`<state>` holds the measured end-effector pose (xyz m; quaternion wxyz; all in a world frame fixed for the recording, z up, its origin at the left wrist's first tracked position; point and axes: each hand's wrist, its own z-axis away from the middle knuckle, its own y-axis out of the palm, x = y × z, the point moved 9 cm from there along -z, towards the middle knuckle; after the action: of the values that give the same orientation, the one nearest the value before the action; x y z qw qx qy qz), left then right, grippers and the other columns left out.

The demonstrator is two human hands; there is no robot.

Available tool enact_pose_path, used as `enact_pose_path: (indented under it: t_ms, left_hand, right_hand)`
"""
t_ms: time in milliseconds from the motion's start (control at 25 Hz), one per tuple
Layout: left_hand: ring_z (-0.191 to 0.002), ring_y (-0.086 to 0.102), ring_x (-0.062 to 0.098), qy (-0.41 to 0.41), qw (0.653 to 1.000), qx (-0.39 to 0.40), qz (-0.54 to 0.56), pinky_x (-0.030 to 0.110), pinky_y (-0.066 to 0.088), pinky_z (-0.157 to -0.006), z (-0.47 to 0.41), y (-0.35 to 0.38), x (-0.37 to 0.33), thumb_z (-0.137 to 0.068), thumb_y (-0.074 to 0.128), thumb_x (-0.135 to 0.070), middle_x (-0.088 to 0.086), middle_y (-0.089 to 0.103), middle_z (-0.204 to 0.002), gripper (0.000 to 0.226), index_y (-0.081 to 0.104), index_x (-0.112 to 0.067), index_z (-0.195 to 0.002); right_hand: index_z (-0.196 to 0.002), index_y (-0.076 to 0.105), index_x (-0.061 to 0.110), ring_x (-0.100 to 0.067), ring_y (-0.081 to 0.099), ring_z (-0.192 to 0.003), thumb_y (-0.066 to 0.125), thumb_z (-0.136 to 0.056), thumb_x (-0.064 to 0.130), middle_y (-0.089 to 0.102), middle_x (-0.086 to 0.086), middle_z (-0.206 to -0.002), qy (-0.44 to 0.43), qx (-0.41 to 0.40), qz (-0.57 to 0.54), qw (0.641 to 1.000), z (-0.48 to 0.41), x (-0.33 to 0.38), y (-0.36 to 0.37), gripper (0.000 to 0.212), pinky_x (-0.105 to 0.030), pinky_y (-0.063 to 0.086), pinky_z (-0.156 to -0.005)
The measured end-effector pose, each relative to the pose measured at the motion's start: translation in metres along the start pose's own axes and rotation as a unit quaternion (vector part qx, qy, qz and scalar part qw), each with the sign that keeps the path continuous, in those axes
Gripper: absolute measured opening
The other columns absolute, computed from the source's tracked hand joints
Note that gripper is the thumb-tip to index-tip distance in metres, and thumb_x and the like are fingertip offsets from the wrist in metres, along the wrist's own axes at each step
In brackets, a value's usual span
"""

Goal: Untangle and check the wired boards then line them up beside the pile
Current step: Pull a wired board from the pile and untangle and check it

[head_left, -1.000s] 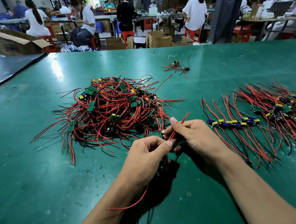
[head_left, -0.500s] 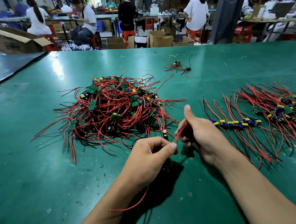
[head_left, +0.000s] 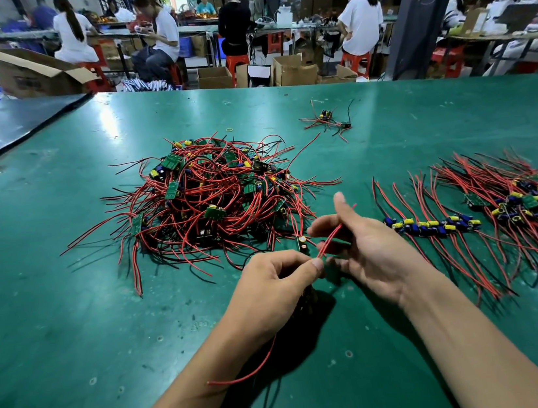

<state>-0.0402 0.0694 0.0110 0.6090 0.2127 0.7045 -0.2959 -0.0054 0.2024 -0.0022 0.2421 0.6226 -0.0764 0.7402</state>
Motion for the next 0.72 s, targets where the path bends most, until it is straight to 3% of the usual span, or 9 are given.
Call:
enact_pose_path:
  t_ms: [120,240,320,440,560,720]
  left_hand:
    - [-0.048,0.050,0.018,-0.029,0.998,-0.016,0.060,0.023,0.038,-0.049,-0.001,-0.003,0.004,-0.094,0.062,-0.020,0.009,0.055,-0.055,0.024,0.074,-0.009,-0.077]
    - [-0.041,0.052,0.010,-0.056,0.990,-0.031,0.128,0.019,0.044,-0.041,-0.003,-0.005,0.008,-0.095,0.059,-0.018,0.005,0.055,-0.051,0.024,0.070,-0.006,-0.078]
    - [-0.039,0.051,0.010,-0.058,0.988,-0.029,0.139,0.019,0.044,-0.041,-0.004,-0.005,0.009,-0.096,0.058,-0.015,0.005,0.056,-0.052,0.023,0.069,-0.003,-0.080]
    - [-0.042,0.052,0.014,-0.059,0.990,-0.016,0.129,0.020,0.045,-0.044,-0.005,-0.007,0.010,-0.095,0.059,-0.013,0.009,0.059,-0.056,0.021,0.071,0.000,-0.084]
    - [-0.052,0.054,0.020,-0.053,0.993,0.001,0.110,0.021,0.045,-0.048,-0.004,-0.005,0.008,-0.093,0.062,-0.015,0.014,0.062,-0.064,0.022,0.072,0.002,-0.084]
    - [-0.042,0.050,0.006,-0.031,0.996,0.016,0.084,0.014,0.039,-0.045,-0.002,0.000,0.000,-0.094,0.062,-0.013,-0.003,0.060,-0.051,0.021,0.073,0.000,-0.081]
  right_hand:
    - [-0.088,0.080,0.021,-0.009,0.067,-0.074,0.053,-0.091,0.054,0.077,-0.002,-0.100,-0.017,0.056,0.006,0.998,0.001,0.001,0.015,0.043,-0.026,0.054,-0.067]
    - [-0.102,0.078,0.022,-0.010,0.066,-0.079,0.059,-0.084,0.054,0.075,0.000,-0.104,-0.033,0.105,0.032,0.993,0.006,0.001,0.027,0.041,-0.027,0.053,-0.074]
    - [-0.105,0.077,0.018,-0.014,0.066,-0.073,0.064,-0.088,0.046,0.075,-0.006,-0.099,-0.036,0.119,0.049,0.991,0.009,-0.005,0.033,0.036,-0.033,0.054,-0.073]
    - [-0.104,0.076,0.007,-0.023,0.064,-0.057,0.066,-0.094,0.034,0.071,-0.018,-0.085,-0.023,0.108,0.019,0.994,0.010,-0.011,0.035,0.030,-0.036,0.058,-0.061]
    - [-0.095,0.078,0.008,-0.019,0.063,-0.056,0.068,-0.093,0.031,0.071,-0.015,-0.083,-0.027,0.069,0.031,0.997,0.007,-0.007,0.025,0.025,-0.030,0.057,-0.058]
    - [-0.081,0.080,0.012,-0.013,0.059,-0.052,0.063,-0.098,0.030,0.073,-0.009,-0.078,-0.064,-0.006,0.046,0.997,0.000,-0.001,0.009,0.029,-0.022,0.048,-0.049]
